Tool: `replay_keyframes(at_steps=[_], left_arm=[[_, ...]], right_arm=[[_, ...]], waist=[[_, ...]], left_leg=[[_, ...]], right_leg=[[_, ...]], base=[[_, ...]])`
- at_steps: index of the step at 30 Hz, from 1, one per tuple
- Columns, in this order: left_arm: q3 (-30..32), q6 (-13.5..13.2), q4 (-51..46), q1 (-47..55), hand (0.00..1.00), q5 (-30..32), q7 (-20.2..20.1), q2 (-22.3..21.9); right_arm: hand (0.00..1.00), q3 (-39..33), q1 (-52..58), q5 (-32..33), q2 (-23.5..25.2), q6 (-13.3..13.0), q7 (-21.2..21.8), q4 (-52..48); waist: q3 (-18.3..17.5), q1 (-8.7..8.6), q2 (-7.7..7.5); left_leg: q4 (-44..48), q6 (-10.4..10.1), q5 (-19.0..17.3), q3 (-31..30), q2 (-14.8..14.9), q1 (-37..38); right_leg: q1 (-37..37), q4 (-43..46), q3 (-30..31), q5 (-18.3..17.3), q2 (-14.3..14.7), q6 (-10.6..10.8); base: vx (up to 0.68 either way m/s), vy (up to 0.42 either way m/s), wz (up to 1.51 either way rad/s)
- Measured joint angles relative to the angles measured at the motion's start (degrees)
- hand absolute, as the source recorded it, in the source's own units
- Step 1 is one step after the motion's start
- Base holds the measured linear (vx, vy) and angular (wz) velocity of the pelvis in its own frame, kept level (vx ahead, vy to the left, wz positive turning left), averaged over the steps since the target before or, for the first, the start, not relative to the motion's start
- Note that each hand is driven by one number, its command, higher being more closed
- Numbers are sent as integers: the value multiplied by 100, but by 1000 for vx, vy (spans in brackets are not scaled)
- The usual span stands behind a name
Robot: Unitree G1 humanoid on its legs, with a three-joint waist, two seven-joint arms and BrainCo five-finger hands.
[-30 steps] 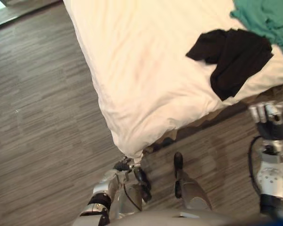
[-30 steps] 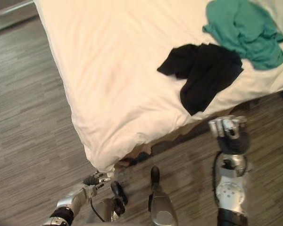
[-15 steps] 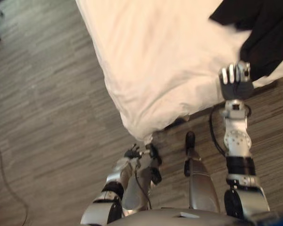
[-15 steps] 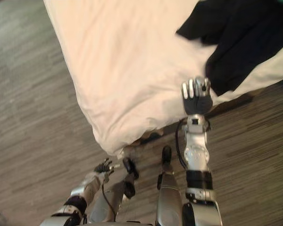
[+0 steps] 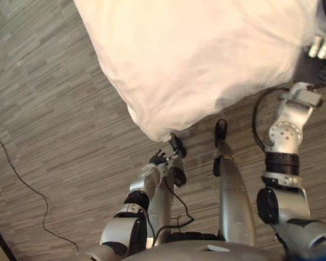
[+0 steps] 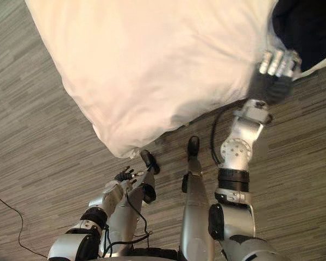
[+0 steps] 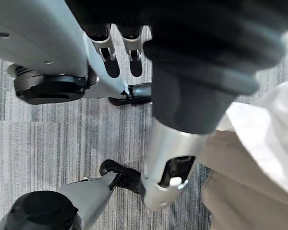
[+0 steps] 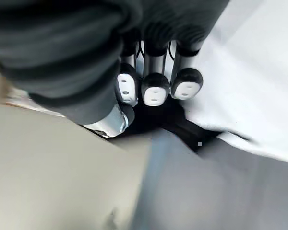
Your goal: Tidy the bed and pick cloth on bed and put in laundry
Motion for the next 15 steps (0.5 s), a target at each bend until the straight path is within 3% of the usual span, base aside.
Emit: replay_keyframes(at_steps=[3,4,6,8,10,11,14,15], left_arm=[[8,23,5,21,0,-43,43,24],[8,23,5,22,0,-124,42,37],[16,13,6,26,0,-210,41,62],[44,-33,12,80,0,-204,22,137],[144,-218,48,122,0,-152,-23,316],[153,-269,58,129,0,-151,-27,354],[252,-391,118,178,0,-129,-73,555],[303,-412,229,186,0,-103,-76,609]], right_arm=[[100,-424,948,128,1,-14,79,-135],[0,-505,1119,145,2,6,85,-134],[0,-755,1616,145,-2,96,100,-103],[0,-1040,2071,135,-38,390,12,227],[0,-1345,2410,9,-75,924,-177,1159],[0,-1375,2484,-96,-77,1012,-178,1363],[0,-1344,2684,-1078,-14,1309,-187,2151],[0,-1259,2778,-1869,4,1399,-176,2366]], waist=[[12,-155,-23],[20,-183,-42],[17,-275,-88],[-8,-354,-200],[-79,-426,-341],[-93,-424,-370],[-223,-385,-449],[-342,-322,-451]], left_leg=[[66,62,-125,108,22,164],[105,55,-176,149,35,224],[259,37,-337,239,85,409],[383,12,-489,337,152,655],[425,4,-552,350,211,862],[421,0,-557,351,222,903],[437,-34,-617,340,288,1119],[500,-43,-659,338,329,1202]], right_leg=[[214,-156,99,72,39,29],[277,-183,136,77,50,36],[492,-249,227,75,87,42],[782,-372,287,72,143,67],[1062,-493,280,63,196,78],[1119,-524,269,60,205,82],[1420,-674,233,58,260,85],[1558,-748,229,69,286,70]], base=[[76,38,-23],[82,32,-35],[65,12,-38],[56,-1,-33],[39,-11,-10],[25,-21,-4],[25,-14,-1],[50,-16,-6]])
